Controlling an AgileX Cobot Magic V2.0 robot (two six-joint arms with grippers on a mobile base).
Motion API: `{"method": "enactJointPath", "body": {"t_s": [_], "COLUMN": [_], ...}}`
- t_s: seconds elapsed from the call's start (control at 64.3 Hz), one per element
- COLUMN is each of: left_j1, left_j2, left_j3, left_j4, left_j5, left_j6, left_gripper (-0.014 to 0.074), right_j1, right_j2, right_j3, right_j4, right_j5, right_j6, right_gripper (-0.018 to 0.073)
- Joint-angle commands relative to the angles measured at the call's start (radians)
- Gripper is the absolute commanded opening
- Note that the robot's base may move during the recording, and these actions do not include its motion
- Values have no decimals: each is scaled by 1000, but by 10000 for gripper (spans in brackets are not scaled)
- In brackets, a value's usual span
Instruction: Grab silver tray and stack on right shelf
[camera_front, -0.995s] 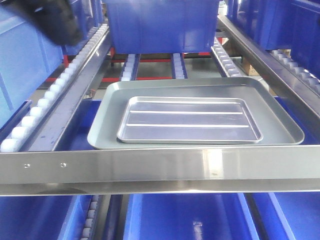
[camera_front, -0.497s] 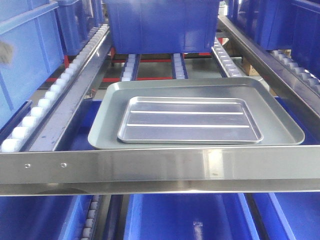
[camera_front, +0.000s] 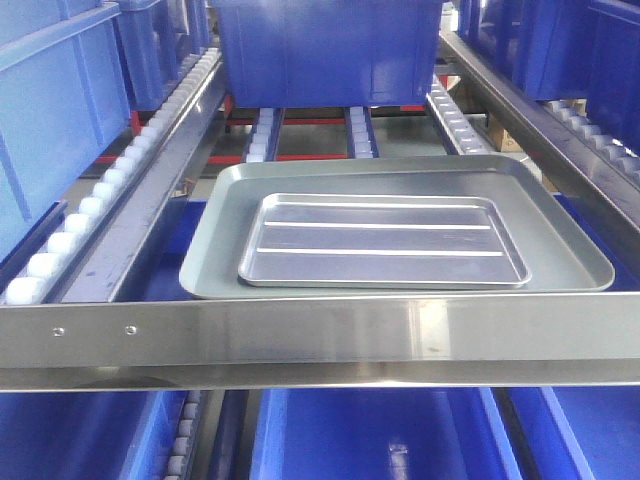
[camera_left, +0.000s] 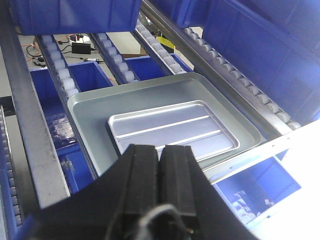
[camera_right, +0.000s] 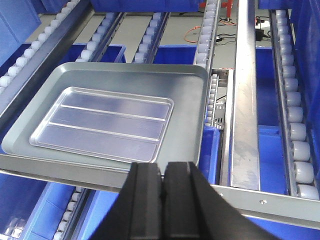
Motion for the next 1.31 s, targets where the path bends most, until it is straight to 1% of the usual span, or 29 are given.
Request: {"method": "enactJointPath", "body": {"t_s": [0.0,0.233,0.28,0.311,0.342,0.358,0.373,0.404,0.42,0.451,0.497,0.591,0.684,0.777,0.808,0.855,0.902,0.948,1.041,1.088,1.29], "left_j1": [-8,-8,-8,-8,-8,-6,0,12,22,42,77,175,289,426,471,519,566,608,649,656,658], "left_j2": [-1,-1,-8,-15,-25,-30,-38,-55,-68,-92,-136,-266,-408,-559,-608,-654,-633,-627,-627,-627,-627], "left_j3": [-26,-26,-26,-26,-26,-26,-26,-21,-19,-7,15,100,202,310,347,387,429,466,533,531,531], "left_j4": [5,5,-14,-63,-163,-202,-259,-338,-370,-385,-380,-380,-380,-380,-389,-388,-390,-388,-388,-386,-386], "left_j5": [-82,-93,-94,-89,-76,-73,-69,-68,-70,-77,-82,-82,-82,-85,-85,-89,-130,-158,-230,-206,-206], "left_j6": [2,2,19,85,225,278,357,469,514,550,550,550,542,535,523,486,434,428,428,428,429], "left_gripper": [-101,-101,-101,-101,-101,-101,-101,-101,-101,-101,-101,-101,-101,-101,-101,-101,-101,-101,-101,-101,-101], "right_j1": [-2,-2,-2,-2,-2,-2,-2,-2,-2,-2,-2,-2,-2,-2,-2,-2,-2,-2,-2,-2,-2], "right_j2": [3,3,3,3,3,3,3,3,3,3,3,3,3,3,3,3,3,3,3,3,3], "right_j3": [-27,-27,-27,-27,-27,-27,-27,-27,-27,-27,-27,-27,-27,-27,-27,-27,-27,-27,-27,-27,-27], "right_j4": [-21,-21,-21,-21,-21,-21,-21,-21,-21,-21,-21,-21,-21,-21,-21,-21,-21,-21,-21,-21,-21], "right_j5": [-84,-82,-82,-82,-82,-82,-82,-82,-82,-82,-82,-82,-82,-82,-82,-82,-79,-79,-76,-76,-75], "right_j6": [-10,-10,-10,-10,-10,-10,-10,-10,-10,-10,-10,-10,-10,-10,-10,-10,-10,-10,-10,-10,-10], "right_gripper": [57,57,57,57,57,57,57,57,57,57,57,57,57,57,57,57,57,57,57,57,57]}}
